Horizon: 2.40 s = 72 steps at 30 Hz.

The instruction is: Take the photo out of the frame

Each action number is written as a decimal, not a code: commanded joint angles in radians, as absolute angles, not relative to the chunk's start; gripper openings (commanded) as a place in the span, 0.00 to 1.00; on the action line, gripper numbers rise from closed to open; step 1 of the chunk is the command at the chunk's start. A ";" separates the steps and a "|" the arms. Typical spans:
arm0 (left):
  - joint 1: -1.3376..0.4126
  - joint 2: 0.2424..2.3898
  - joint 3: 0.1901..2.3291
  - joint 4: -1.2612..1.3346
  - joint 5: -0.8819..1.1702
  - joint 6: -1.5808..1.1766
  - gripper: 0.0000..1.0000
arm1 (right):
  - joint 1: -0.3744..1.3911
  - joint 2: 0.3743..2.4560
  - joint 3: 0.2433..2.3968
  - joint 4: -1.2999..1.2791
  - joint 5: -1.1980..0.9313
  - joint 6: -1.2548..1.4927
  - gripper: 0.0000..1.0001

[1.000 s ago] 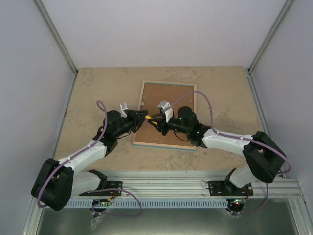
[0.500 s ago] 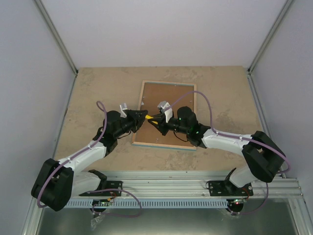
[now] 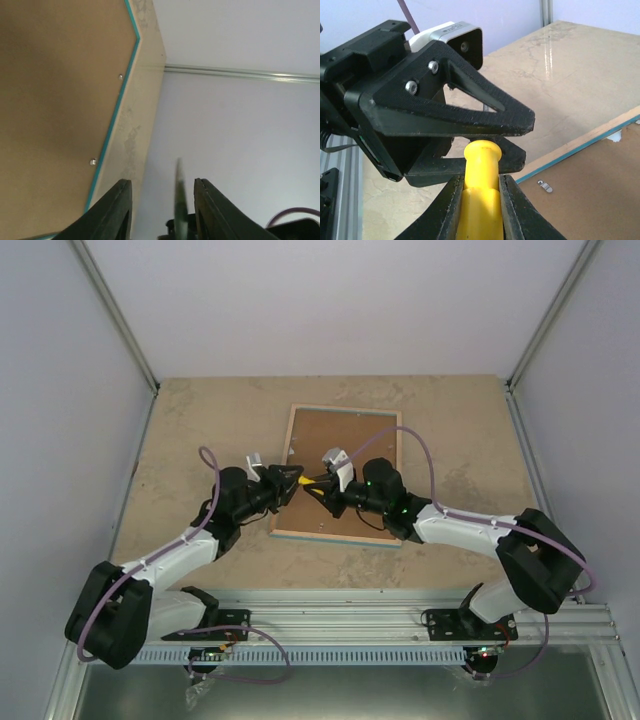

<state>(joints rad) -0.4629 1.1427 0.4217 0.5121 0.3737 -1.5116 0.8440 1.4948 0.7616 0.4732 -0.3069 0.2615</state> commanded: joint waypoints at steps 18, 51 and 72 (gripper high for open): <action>-0.267 1.484 1.074 -0.370 0.140 -0.567 0.73 | 0.681 1.463 0.694 0.427 -0.318 0.203 0.00; -0.312 2.131 1.521 -0.617 0.089 -0.373 0.41 | 0.640 1.447 0.633 0.462 -0.195 0.229 0.00; -0.416 1.865 1.194 -0.637 0.125 -0.343 0.09 | 0.654 1.515 0.700 0.398 -0.243 0.209 0.00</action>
<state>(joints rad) -0.3923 1.9179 1.2606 -0.5888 0.0574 -0.3378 0.6453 1.4773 0.6537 0.4072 -0.2157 0.2245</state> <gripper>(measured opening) 0.164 0.171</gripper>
